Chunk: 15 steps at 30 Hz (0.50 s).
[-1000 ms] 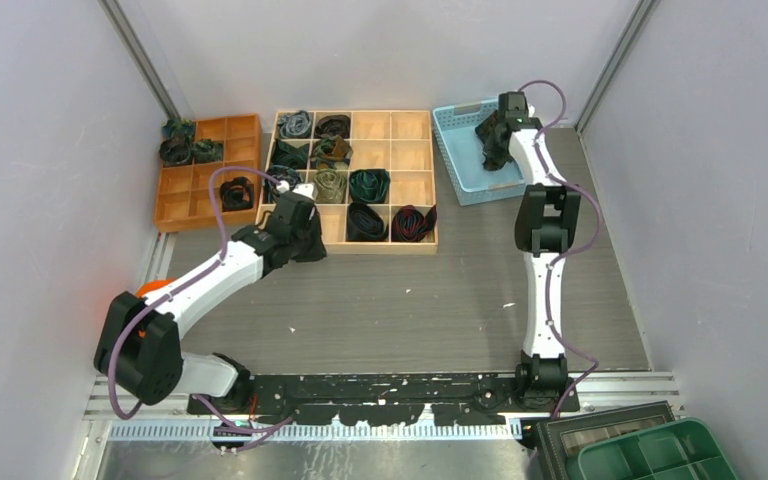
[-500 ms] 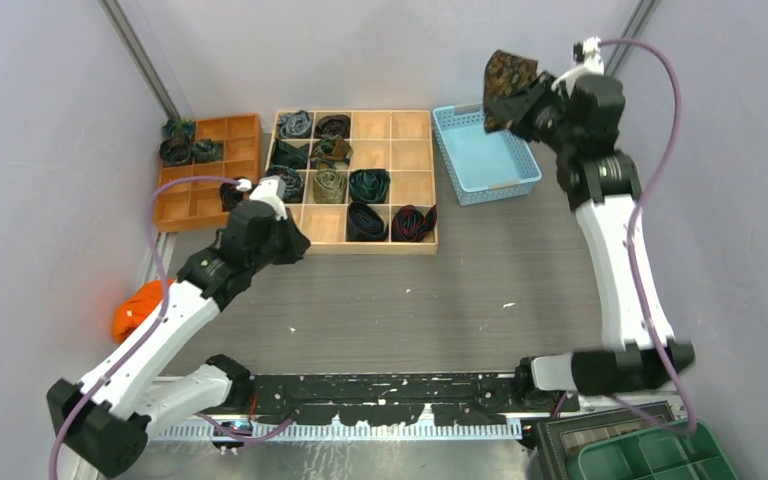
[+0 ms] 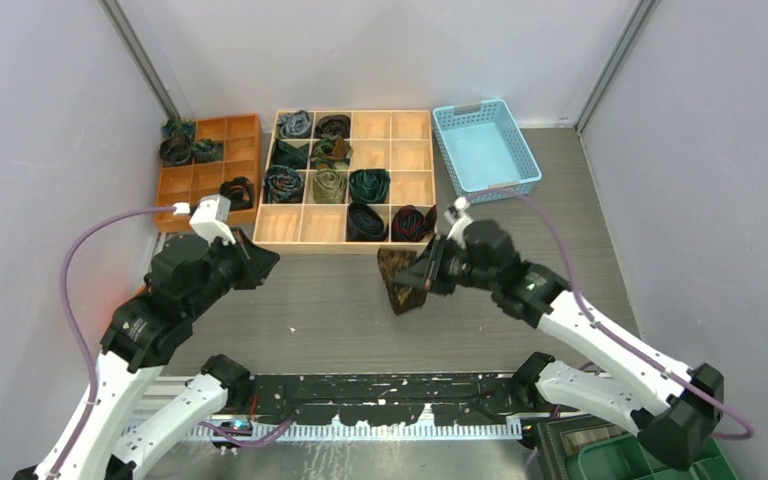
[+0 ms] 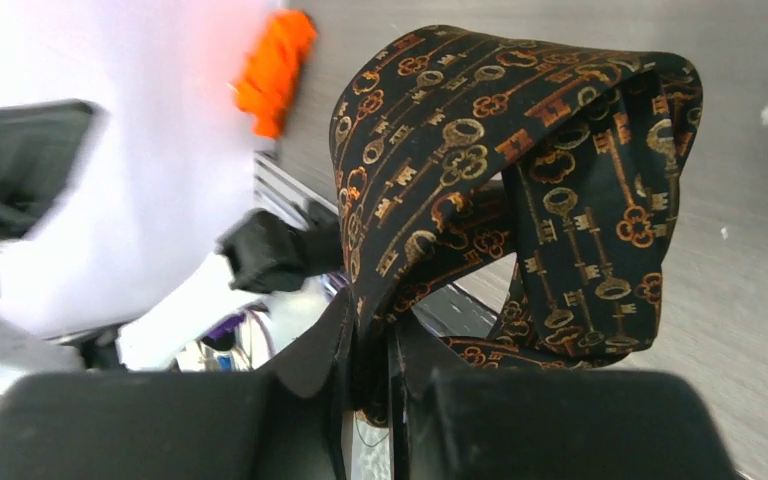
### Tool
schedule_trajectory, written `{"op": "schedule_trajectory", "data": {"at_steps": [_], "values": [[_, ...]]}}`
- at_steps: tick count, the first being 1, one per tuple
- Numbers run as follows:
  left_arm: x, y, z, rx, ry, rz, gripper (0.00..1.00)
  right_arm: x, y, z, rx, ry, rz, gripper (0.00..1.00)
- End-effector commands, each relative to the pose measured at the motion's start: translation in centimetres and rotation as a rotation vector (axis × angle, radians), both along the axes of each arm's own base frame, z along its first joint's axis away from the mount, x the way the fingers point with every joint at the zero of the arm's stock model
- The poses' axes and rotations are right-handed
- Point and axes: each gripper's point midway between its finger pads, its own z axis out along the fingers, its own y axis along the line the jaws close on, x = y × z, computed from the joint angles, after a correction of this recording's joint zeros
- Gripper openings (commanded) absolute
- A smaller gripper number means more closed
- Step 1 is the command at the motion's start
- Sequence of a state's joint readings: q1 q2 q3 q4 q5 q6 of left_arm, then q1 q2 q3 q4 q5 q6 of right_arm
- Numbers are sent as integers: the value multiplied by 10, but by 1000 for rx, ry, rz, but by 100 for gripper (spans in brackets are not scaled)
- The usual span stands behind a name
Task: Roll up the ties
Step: Place the tie at the center of the board.
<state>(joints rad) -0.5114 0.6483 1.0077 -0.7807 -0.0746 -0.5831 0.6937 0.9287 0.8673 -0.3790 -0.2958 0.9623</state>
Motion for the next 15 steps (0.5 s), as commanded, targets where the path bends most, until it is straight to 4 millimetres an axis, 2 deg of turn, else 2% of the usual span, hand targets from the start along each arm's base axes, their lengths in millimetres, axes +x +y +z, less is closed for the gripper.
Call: {"op": "schedule_trajectory", "data": {"at_steps": [1, 5, 8, 11, 12, 13, 15], "values": [[-14, 1, -7, -19, 56, -10, 0, -6, 31, -32, 58, 33, -30, 1], [-19, -4, -18, -58, 70, -20, 0, -11, 55, -90, -87, 70, 4, 1], [-22, -5, -22, -75, 72, -30, 0, -10, 62, -122, -185, 97, 24, 4], [-28, -14, -25, -100, 89, -80, 0, -9, 59, -131, -284, 99, 57, 37], [-29, -15, -27, -102, 98, -87, 0, -7, 56, -127, -315, 84, 55, 43], [-30, -16, -31, -100, 107, -91, 0, -6, 51, -122, -355, 63, 53, 60], [-29, -16, -39, -94, 120, -88, 0, 3, 36, -104, -421, -5, 17, 80]]}}
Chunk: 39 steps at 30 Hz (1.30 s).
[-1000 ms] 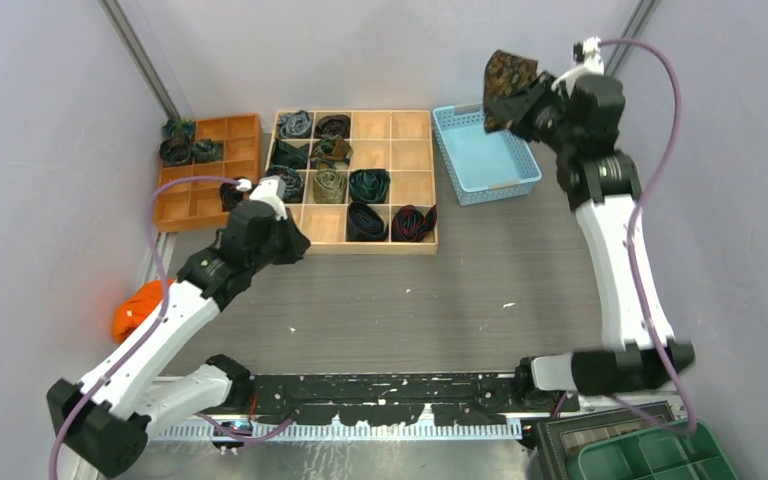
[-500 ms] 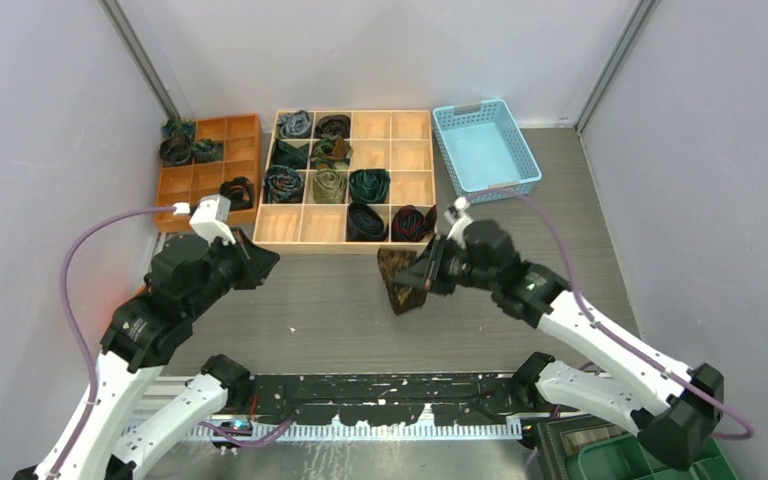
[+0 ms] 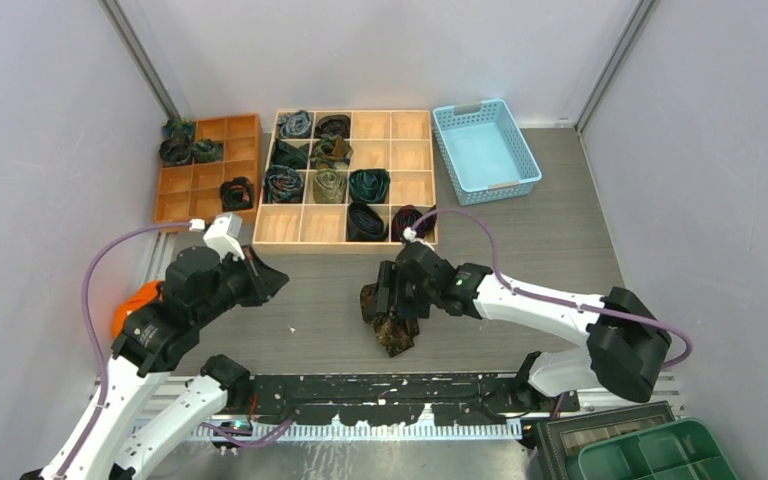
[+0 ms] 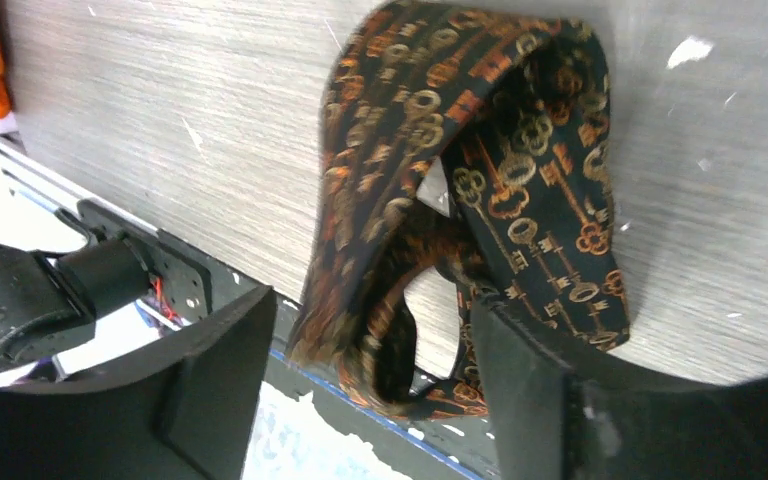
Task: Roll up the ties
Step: Place the tie at the center of the board, then flatten out the tie at the center of the board.
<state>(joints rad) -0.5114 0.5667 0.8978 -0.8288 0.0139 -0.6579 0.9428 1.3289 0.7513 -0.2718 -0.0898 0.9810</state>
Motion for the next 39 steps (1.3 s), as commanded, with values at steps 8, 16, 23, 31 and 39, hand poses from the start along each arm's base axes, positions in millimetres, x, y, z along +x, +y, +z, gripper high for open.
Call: {"op": "schedule_trajectory", "data": {"at_steps": [8, 16, 23, 31, 39], "values": [[6, -41, -24, -67, 39, -105, 0, 42, -45, 98, -264, -341, 22, 85], [-4, -51, -14, 1, -14, -134, 0, 42, -30, 39, -522, -211, 195, 68], [-5, -38, -12, 40, -32, -106, 0, 18, -2, 4, -482, -91, 277, 67], [-5, -33, -16, 46, -34, -87, 0, 13, 24, -23, -429, -41, 288, 64], [-9, -23, -18, 53, -41, -63, 0, 26, 39, -41, -454, -42, 276, 26]]}}
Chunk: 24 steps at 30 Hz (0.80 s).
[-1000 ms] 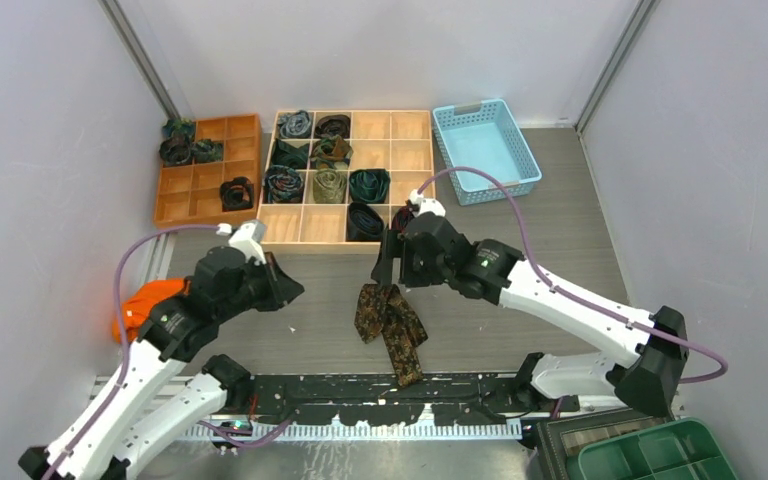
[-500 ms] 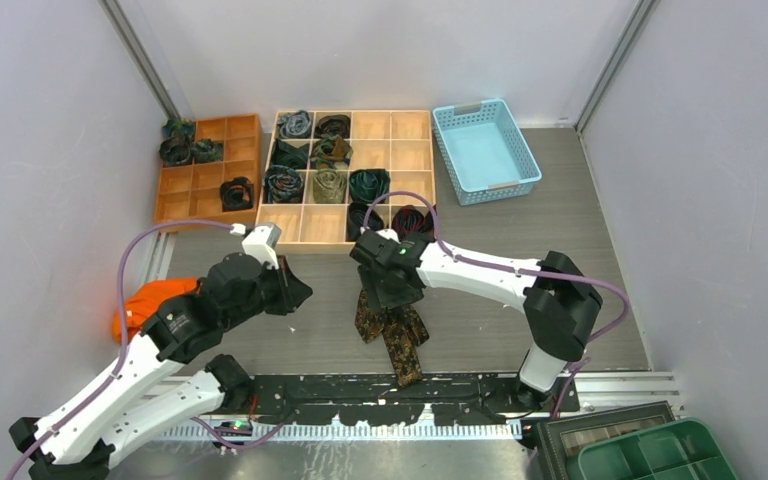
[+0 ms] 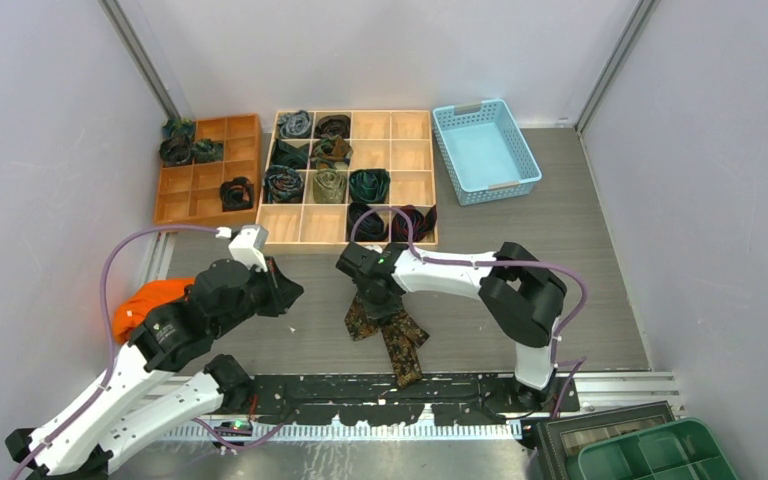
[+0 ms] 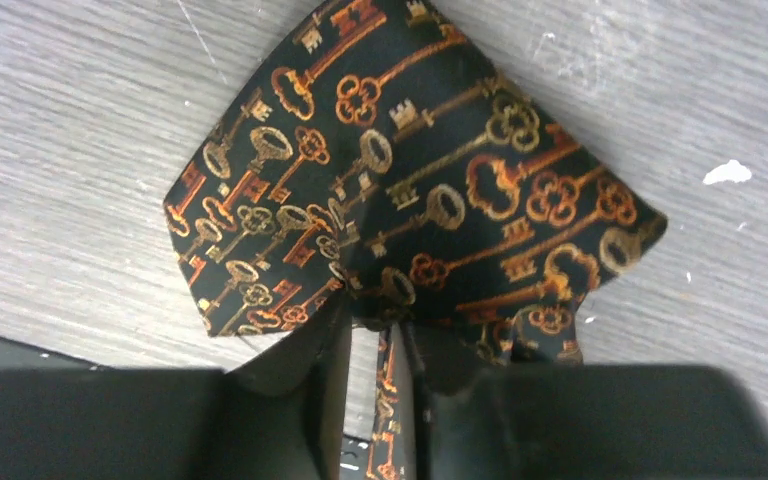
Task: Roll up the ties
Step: Flatten out the tie at the center of the board.
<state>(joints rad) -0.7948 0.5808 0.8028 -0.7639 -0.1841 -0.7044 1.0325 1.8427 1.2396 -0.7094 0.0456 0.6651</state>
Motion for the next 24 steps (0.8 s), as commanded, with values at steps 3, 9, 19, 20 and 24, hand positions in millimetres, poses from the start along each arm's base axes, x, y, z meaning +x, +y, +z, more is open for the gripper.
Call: {"op": "schedule_trajectory", "data": {"at_steps": [3, 9, 19, 20, 24], "values": [[2, 5, 11, -13, -35, 23, 0, 27, 30, 30, 100, -113, -34, 8], [6, -7, 11, -10, -38, -20, 0, 60, 24, 78, 165, -300, -152, 1], [15, -61, 18, -42, -40, -214, 0, 102, -98, 100, 10, -398, -431, 1], [15, -67, 17, -41, -42, -232, 0, 106, -119, 98, -10, -396, -478, 1], [11, -94, 8, -25, -25, -324, 0, 104, -178, 89, -87, -377, -594, 1]]}}
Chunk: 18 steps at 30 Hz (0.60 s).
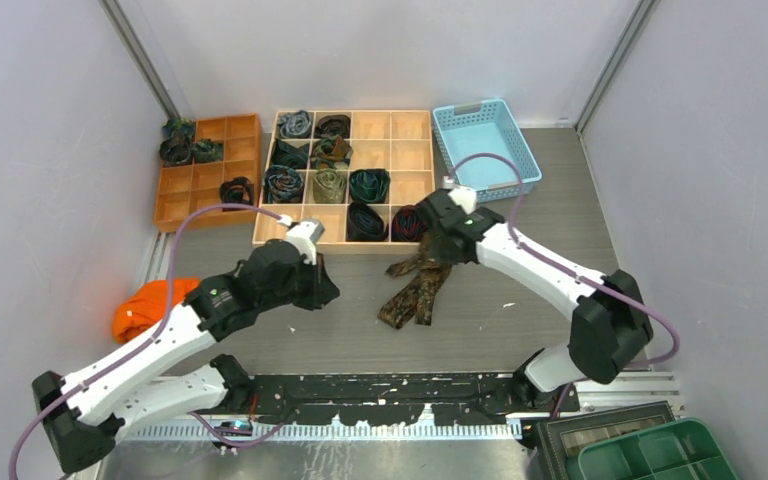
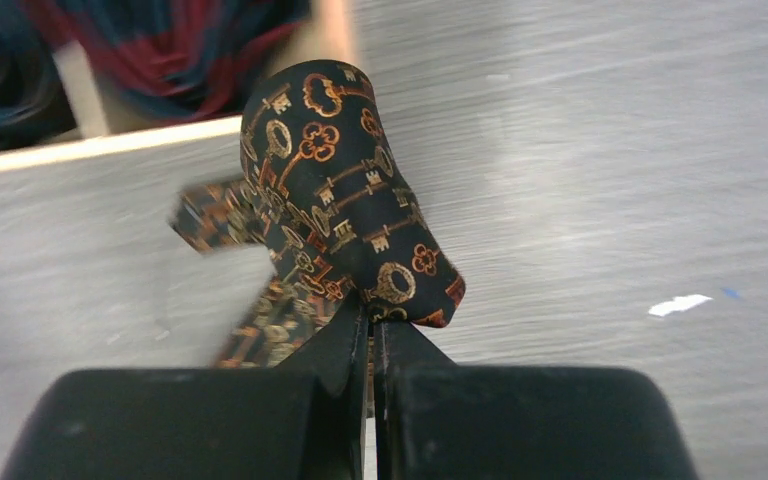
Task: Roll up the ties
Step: Flatten out the tie at the center of the board.
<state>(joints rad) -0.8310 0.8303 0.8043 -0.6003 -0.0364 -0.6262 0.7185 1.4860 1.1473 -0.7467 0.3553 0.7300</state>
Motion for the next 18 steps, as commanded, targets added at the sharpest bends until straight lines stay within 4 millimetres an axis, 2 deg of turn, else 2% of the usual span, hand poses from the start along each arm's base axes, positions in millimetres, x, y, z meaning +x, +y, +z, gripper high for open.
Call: {"op": "schedule_trajectory", "data": {"at_steps": [1, 4, 5, 8, 9, 13, 15, 18], "values": [[1, -44, 31, -86, -85, -135, 0, -6, -70, -4, -103, 16, -160, 1], [-1, -59, 26, -62, -91, -158, 0, -19, -107, -10, -176, 52, -260, 3], [-3, -64, 24, -57, -90, -166, 0, -22, -117, -11, -194, 56, -289, 12], [-5, -73, 18, -45, -83, -182, 0, -30, -136, -12, -249, 70, -334, 47], [-4, -76, 15, -39, -82, -184, 0, -31, -141, -9, -275, 67, -344, 53], [4, -88, 1, -12, -71, -175, 0, -27, -146, 8, -299, 33, -354, 56], [9, -94, -2, -12, -68, -163, 0, -23, -133, 12, -230, 15, -307, 52], [15, -102, -5, -25, -67, -143, 0, -18, -97, 8, -68, 31, -195, 35]]}}
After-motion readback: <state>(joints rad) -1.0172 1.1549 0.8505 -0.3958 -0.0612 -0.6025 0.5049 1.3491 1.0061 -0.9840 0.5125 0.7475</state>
